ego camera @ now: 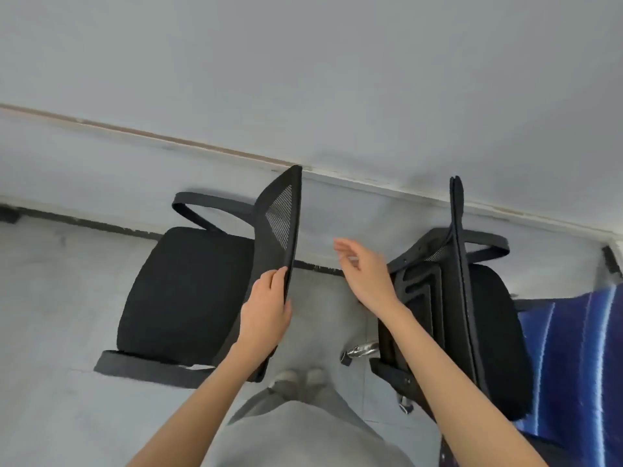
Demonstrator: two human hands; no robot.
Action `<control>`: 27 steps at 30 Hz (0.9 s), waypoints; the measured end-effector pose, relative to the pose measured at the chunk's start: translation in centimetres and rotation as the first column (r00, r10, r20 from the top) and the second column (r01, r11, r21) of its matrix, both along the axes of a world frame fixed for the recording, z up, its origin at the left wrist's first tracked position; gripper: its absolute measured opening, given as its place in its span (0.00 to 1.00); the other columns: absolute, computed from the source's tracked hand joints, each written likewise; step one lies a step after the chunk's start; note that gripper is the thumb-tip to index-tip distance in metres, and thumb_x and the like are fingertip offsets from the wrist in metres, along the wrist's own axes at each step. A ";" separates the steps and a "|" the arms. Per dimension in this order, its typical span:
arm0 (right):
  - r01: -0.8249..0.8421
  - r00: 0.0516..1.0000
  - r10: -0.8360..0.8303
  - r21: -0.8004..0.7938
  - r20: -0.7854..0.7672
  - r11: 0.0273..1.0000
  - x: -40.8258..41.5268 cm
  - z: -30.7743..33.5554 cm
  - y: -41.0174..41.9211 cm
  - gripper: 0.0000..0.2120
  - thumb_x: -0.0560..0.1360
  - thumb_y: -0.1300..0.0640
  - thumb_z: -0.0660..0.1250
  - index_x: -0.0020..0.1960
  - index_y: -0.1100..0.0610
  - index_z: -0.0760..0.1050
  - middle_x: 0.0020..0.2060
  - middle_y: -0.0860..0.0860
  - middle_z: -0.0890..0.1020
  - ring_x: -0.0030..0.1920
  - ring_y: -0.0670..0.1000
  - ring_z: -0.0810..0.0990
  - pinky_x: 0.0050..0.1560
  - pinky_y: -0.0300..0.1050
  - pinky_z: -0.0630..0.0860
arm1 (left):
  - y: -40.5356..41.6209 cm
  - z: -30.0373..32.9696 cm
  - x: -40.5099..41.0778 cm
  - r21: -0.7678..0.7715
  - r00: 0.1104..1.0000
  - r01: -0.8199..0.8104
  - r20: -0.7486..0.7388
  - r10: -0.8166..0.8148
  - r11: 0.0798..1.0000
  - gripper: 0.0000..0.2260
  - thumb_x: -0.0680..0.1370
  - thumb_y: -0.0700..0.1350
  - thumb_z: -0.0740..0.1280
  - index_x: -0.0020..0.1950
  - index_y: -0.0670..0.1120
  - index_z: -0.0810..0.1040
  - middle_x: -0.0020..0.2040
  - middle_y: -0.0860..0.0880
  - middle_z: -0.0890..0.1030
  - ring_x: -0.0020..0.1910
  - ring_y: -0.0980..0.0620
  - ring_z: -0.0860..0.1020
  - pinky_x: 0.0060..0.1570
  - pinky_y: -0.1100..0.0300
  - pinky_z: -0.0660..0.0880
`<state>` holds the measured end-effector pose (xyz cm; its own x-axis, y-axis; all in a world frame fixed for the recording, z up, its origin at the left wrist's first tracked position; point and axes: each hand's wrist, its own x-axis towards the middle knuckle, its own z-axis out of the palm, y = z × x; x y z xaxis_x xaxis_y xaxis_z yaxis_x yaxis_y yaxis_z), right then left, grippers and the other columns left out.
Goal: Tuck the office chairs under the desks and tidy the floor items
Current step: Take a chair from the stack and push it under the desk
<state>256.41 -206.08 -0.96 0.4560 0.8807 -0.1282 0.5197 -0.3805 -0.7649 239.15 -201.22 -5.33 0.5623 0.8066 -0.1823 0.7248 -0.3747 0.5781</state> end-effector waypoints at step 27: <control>-0.878 0.240 0.883 -0.298 0.403 0.375 -6.1 -5.7 4.2 0.15 0.77 0.53 0.59 0.63 0.53 0.73 0.58 0.48 0.80 0.57 0.51 0.77 0.52 0.46 0.74 | -6.1 -0.7 -15.9 0.238 0.813 -0.469 -0.260 0.521 0.850 0.08 0.71 0.43 0.70 0.49 0.45 0.80 0.45 0.49 0.83 0.46 0.46 0.80 0.50 0.57 0.69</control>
<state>250.34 -201.88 -6.65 -0.6106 0.7689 -0.1897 0.7756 0.5323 -0.3392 223.28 -207.31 -6.07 0.0154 0.9920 -0.1251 0.9645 0.0182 0.2634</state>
